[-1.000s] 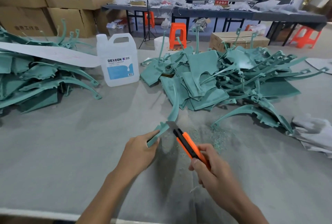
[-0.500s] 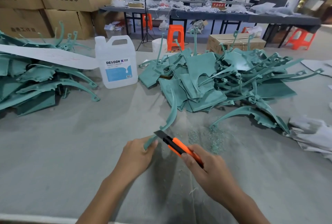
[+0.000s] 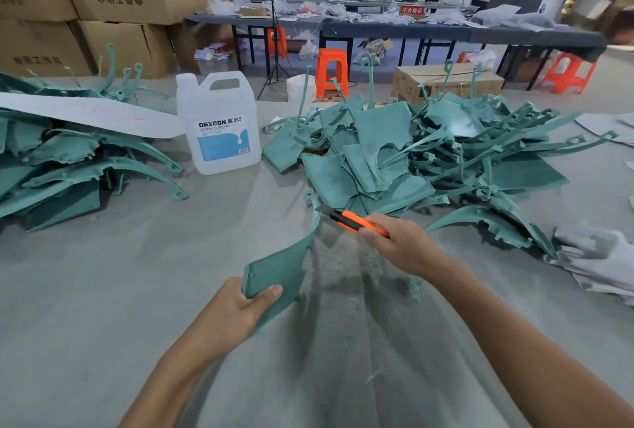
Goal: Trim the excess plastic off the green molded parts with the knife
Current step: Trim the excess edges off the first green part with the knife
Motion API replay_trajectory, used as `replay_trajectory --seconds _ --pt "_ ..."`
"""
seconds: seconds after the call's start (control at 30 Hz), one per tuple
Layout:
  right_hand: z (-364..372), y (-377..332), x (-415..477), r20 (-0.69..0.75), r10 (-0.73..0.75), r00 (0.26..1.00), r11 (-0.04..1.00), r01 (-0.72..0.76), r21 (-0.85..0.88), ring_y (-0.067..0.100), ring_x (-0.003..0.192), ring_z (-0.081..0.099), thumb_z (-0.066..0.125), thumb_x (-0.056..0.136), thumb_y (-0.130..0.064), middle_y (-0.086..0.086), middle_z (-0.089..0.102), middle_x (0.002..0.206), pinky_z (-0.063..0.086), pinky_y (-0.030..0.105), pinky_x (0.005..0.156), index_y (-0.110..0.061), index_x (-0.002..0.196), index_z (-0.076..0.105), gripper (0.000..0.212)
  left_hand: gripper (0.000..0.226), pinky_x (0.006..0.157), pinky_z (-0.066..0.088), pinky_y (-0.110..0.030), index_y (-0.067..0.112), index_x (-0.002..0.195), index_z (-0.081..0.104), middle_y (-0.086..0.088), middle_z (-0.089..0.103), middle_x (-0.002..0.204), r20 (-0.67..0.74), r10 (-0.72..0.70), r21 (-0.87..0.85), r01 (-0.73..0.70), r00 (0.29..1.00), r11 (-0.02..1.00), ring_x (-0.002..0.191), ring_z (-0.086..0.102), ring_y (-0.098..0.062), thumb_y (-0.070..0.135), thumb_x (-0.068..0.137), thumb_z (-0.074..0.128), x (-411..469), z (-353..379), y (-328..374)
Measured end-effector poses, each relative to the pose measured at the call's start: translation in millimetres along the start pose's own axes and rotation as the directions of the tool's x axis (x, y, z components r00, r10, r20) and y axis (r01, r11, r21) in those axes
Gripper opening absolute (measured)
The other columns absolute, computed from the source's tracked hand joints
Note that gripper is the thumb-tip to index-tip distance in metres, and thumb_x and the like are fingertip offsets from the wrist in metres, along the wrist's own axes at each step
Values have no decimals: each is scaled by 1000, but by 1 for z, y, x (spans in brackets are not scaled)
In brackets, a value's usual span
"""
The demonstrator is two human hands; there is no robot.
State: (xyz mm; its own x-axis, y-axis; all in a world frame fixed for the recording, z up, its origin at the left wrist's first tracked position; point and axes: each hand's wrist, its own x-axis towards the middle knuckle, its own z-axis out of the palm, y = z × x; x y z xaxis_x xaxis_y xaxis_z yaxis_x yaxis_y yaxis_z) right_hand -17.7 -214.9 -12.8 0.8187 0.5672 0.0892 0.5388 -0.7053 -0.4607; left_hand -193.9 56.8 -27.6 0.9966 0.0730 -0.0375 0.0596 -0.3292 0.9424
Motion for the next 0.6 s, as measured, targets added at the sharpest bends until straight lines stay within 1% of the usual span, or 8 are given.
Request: replay_trajectory --seconds 0.03,0.1,0.17,0.23,0.33,0.43,0.53,0.6 --pt "0 2 11 20 8 1000 1000 -7 -21 13 61 57 43 105 -46 -7 61 74 47 32 58 -38 93 52 17 42 85 54 -54 15 106 75 -15 75 100 10 -8 -38 9 1000 999 95 70 -40 49 85 63 2 -2 -1" --pt "2 2 31 36 -4 999 997 7 -82 13 69 60 40 104 -50 -9 62 79 46 33 60 -37 100 55 20 27 88 55 -54 21 106 77 -12 77 104 30 -35 -130 38 999 991 100 70 -39 39 88 69 5 -6 -4" --pt "6 -2 47 61 -20 998 990 28 -137 12 70 59 39 103 -53 -12 60 78 42 31 60 -39 98 54 21 20 92 54 -57 18 110 77 -14 75 109 51 -79 -239 89 996 967 103 70 -41 27 92 72 8 -9 -8" --pt "12 -8 60 103 -17 994 988 32 -150 9 68 57 40 102 -55 -13 59 77 40 31 58 -43 92 52 20 25 97 51 -61 10 113 75 -20 72 115 52 -133 -372 143 990 917 107 68 -43 15 90 66 7 -12 -13" --pt "18 -7 69 150 26 988 988 -2 -155 11 70 58 41 101 -54 -10 60 80 45 33 60 -39 98 55 21 30 92 56 -52 9 114 74 -26 68 121 80 -167 -508 185 983 841 106 69 -42 4 88 62 0 -15 -23" --pt "19 5 68 171 86 982 983 -56 -173 13 72 58 42 101 -54 -6 60 82 47 34 64 -34 96 56 25 33 87 59 -45 9 119 72 -26 66 125 150 -182 -568 235 972 789 111 67 -42 3 89 60 -12 -18 -34" --pt "23 10 65 128 92 987 973 -62 -223 16 73 59 40 101 -55 -6 60 82 46 34 62 -31 99 56 29 33 85 60 -45 8 118 72 -26 65 127 165 -223 -625 277 961 729 112 66 -43 3 88 60 -20 -23 -42" --pt "26 8 64 86 96 992 959 -69 -273 19 72 59 39 102 -55 -5 59 82 42 34 59 -30 98 53 29 33 85 60 -47 7 119 72 -26 64 128 194 -218 -636 291 957 715 113 65 -43 2 90 59 -22 -23 -41"
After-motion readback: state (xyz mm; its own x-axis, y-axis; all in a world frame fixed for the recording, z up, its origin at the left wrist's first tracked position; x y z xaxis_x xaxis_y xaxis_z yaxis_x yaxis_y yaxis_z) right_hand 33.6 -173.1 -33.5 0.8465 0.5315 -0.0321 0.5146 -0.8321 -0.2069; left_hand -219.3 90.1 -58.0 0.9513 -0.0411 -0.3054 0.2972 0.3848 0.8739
